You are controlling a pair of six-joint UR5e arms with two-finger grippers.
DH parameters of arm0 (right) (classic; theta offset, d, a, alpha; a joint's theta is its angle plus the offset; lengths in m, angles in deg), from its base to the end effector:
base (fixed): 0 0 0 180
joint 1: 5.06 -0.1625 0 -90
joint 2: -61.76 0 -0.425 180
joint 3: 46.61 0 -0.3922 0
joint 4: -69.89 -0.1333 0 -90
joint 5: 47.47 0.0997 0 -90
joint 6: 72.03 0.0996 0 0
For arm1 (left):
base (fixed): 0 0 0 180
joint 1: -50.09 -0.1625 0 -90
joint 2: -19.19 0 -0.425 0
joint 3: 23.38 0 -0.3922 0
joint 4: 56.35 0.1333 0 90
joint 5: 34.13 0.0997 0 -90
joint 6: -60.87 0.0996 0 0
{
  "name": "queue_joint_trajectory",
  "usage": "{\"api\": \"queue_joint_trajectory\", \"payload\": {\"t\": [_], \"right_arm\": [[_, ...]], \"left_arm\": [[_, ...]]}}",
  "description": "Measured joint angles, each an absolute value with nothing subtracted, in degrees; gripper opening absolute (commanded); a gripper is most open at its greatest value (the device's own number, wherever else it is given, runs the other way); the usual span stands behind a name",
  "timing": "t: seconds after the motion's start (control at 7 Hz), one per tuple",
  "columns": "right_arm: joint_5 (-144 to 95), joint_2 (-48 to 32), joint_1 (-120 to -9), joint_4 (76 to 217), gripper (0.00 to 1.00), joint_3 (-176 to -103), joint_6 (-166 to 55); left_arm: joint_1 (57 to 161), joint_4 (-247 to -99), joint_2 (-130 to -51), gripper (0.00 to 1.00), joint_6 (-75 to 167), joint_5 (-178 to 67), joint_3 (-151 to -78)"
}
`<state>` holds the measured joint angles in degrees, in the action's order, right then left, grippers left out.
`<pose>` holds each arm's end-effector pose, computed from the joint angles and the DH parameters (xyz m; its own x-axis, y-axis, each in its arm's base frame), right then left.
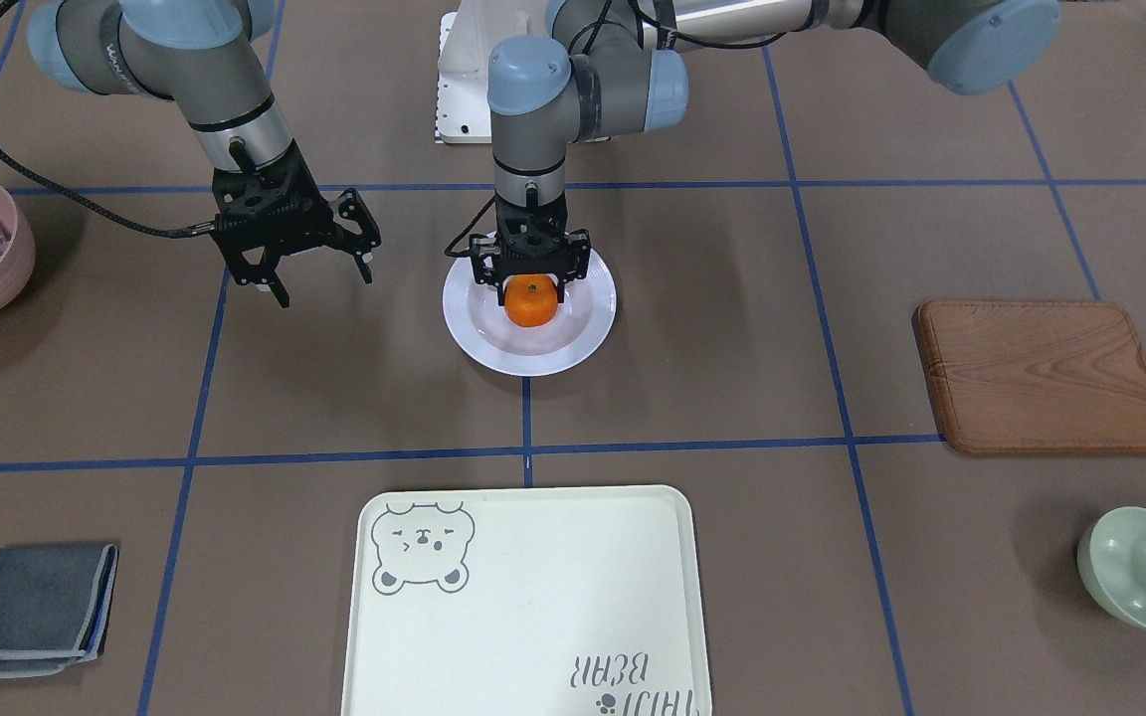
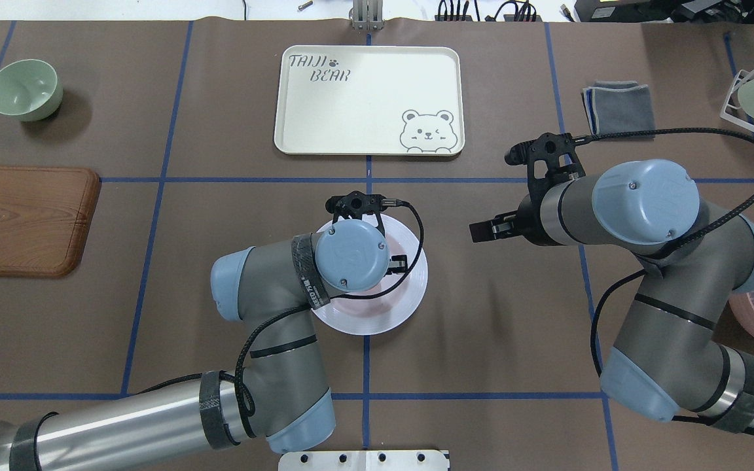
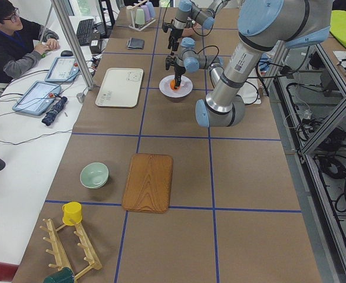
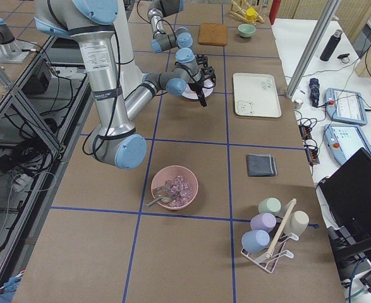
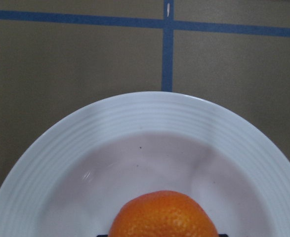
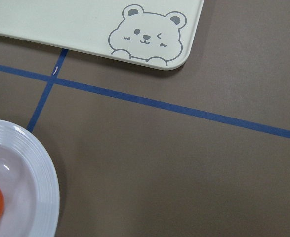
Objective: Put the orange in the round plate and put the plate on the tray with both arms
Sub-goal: 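Release the orange and withdraw the left arm while the right gripper nears the plate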
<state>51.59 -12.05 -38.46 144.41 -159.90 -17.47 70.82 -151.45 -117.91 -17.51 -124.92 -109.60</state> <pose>-0.4019 -0.4059 0.2961 0.6433 -0.2617 0.7195 -0.0773 0.9128 0.4011 0.6429 -0.3844 0.1742 0.6773 -0.0410 -0.7345 0.2122 0.9669 0.1417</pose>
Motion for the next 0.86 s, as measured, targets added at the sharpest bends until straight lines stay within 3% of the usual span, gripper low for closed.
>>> {"api": "queue_joint_trajectory", "payload": {"t": [0.43, 0.86], "right_arm": [[50.5, -12.5, -38.4, 144.5, 1.00, -159.9, -17.3], [49.5, -12.6, -38.1, 144.6, 1.00, -160.0, -16.8]], "left_arm": [[76.4, -149.6, -116.0, 0.99, -12.1, -129.8, -118.6], [96.1, -147.1, -104.0, 0.99, 12.4, -146.8, -127.4]]}}
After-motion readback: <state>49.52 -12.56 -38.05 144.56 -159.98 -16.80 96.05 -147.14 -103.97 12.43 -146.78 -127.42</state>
